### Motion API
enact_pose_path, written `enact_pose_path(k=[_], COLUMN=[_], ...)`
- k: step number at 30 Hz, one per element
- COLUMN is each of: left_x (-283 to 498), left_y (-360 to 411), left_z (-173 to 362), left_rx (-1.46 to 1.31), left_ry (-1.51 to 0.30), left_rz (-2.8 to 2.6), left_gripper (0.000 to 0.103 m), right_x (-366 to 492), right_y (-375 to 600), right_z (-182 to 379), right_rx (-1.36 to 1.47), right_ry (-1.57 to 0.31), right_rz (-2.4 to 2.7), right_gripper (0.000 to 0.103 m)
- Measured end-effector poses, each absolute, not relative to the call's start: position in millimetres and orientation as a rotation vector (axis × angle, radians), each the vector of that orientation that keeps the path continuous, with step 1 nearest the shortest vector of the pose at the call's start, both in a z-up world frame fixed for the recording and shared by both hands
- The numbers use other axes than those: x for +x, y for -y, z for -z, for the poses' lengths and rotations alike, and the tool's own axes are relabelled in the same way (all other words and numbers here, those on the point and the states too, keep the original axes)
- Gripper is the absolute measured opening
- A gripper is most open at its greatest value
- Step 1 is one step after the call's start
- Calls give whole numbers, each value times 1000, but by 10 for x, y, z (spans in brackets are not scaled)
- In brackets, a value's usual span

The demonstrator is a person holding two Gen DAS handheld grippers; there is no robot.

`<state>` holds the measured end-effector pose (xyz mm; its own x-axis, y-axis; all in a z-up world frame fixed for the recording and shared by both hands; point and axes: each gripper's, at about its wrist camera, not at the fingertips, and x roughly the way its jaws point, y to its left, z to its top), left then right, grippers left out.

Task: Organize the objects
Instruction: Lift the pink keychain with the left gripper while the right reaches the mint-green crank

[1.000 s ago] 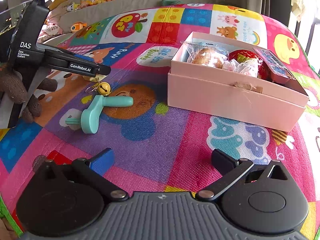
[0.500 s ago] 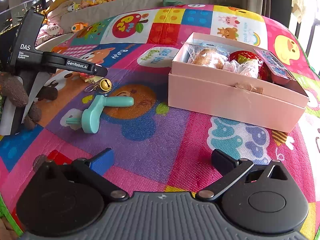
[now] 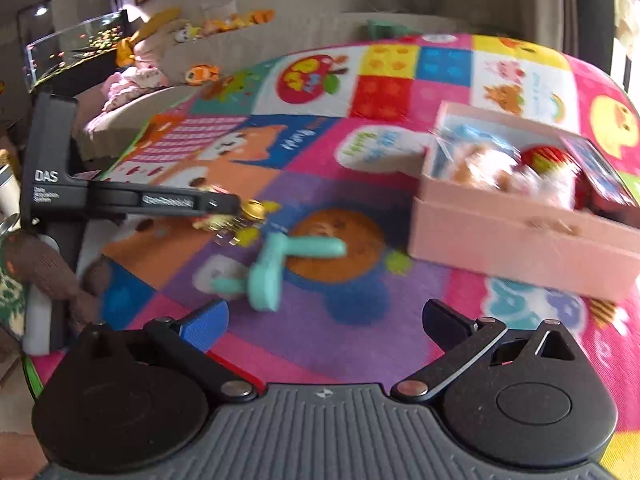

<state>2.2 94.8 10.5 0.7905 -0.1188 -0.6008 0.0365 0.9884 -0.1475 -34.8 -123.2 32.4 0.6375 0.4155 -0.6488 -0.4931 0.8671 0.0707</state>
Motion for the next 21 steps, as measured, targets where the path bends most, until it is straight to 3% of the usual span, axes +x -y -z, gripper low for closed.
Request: enact_pose_path(k=[8,18,21], left_x=[19,9,8], left_y=[-1003,-1037,-1035], left_z=[-93,-82,-83], left_rx=[-173,-195,-199], left_ry=[-643,-637,-636], left_rz=[95,96,96], left_gripper=[63,63,63], right_x=[-388,-306,-226], right_y=[997,1226,1006], right_z=[-157,-305,-261], right_rx=[-401,-124,-176], right_ry=[-626,-708,-700], right_rz=[-320,-385,-380], right_gripper=[103,102,97])
